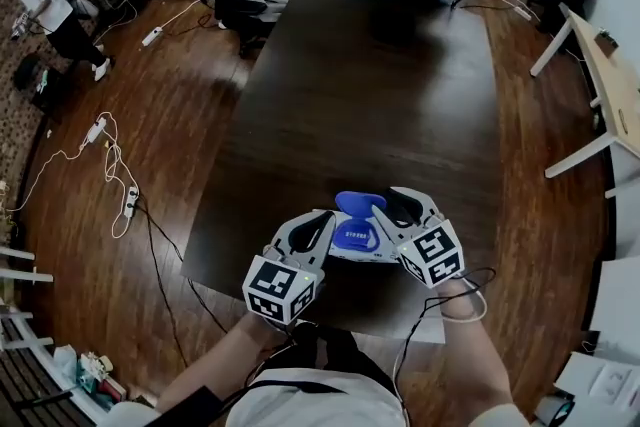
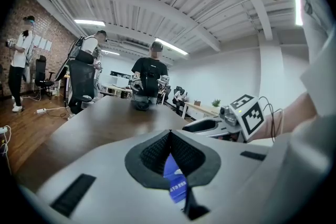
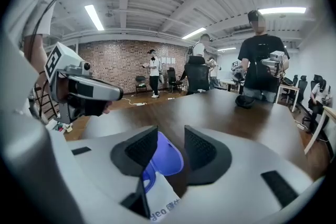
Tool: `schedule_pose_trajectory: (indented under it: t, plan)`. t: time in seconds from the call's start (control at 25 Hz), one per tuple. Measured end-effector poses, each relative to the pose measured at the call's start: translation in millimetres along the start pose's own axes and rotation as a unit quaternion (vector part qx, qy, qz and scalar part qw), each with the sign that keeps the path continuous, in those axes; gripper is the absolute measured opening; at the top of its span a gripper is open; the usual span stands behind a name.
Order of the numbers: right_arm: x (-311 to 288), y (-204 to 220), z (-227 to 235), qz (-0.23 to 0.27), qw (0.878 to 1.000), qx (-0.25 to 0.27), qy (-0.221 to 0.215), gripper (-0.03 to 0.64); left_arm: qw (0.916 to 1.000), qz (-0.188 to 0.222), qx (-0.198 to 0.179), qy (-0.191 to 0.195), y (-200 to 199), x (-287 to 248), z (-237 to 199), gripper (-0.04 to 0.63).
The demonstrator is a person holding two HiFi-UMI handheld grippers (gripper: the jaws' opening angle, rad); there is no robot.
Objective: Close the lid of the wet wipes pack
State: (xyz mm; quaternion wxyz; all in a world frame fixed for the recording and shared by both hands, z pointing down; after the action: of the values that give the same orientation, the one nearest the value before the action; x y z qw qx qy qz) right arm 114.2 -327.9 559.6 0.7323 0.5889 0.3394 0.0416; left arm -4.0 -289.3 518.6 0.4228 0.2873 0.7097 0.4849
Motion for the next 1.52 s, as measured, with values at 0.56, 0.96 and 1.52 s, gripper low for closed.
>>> schedule_pose_trajectory:
  t: [0.56,0.96,1.52]
  plan:
    - [-43.1,30.6,4.0,-0.058,0.994,-0.006,-0.089,0.221,0.9997,-0.011,0.010,-0.020,7.3,-11.2,-10.9,0.002]
    - [-25.6,29.6,-34.8,-0.043,0.990,-0.021,-0.134,0.220,0.9997,-0.004,0.013,-0.020,5.6,-3.4,-10.1,0.002]
    - [-24.9,61.9,-77.3,-0.074,0.985,-0.050,-0.148,0.220,0.9999,-0.005,0.010,-0.007,11.4,13.9,-1.6,0.002]
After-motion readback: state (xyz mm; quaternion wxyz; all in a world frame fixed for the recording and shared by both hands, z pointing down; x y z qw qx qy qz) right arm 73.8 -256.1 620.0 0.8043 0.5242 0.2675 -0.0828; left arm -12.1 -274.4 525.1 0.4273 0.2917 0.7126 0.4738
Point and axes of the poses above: the fingertips, and each gripper's own axes: x backward along the fingers, z to its right, y out of its underside, the point moved 3 cm from there along x, backward along the fingers, and after that the axes turned 12 degrees about -y, right-handed, at the moved point
